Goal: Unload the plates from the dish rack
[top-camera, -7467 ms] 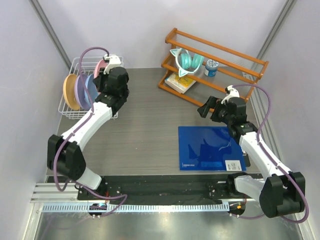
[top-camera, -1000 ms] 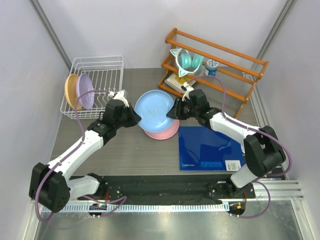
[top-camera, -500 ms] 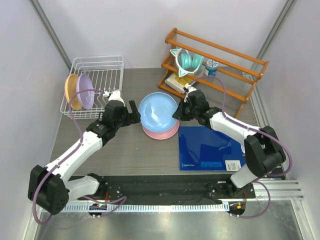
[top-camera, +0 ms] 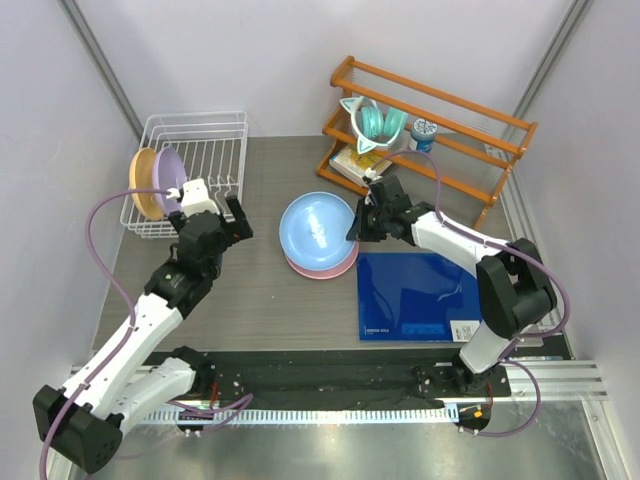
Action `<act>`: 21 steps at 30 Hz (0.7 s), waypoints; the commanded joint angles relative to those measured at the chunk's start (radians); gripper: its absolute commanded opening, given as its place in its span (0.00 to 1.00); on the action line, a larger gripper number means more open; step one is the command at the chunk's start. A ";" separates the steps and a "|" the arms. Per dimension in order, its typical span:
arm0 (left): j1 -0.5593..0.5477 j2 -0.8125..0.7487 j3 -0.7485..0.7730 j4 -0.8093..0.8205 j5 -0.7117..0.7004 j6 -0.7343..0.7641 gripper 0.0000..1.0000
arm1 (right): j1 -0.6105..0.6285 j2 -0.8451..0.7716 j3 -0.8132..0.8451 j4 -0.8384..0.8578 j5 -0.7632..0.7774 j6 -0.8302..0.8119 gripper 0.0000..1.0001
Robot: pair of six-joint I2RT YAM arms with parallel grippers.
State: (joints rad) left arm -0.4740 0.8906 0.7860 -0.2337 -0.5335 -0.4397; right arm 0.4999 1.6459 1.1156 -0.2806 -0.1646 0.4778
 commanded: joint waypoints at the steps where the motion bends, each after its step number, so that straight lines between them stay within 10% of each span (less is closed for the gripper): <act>1: -0.002 -0.009 -0.013 0.037 -0.086 0.045 0.99 | -0.015 0.012 0.056 -0.002 -0.046 0.030 0.03; 8: -0.002 0.005 -0.013 0.048 -0.148 0.085 1.00 | -0.024 0.083 0.078 -0.015 -0.069 0.031 0.04; 21: -0.002 0.060 -0.005 0.060 -0.172 0.091 0.99 | -0.029 0.086 0.096 -0.057 -0.112 -0.014 0.49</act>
State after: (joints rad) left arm -0.4740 0.9398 0.7734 -0.2276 -0.6655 -0.3576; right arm 0.4736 1.7634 1.1664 -0.3317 -0.2409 0.4873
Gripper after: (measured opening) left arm 0.994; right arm 0.416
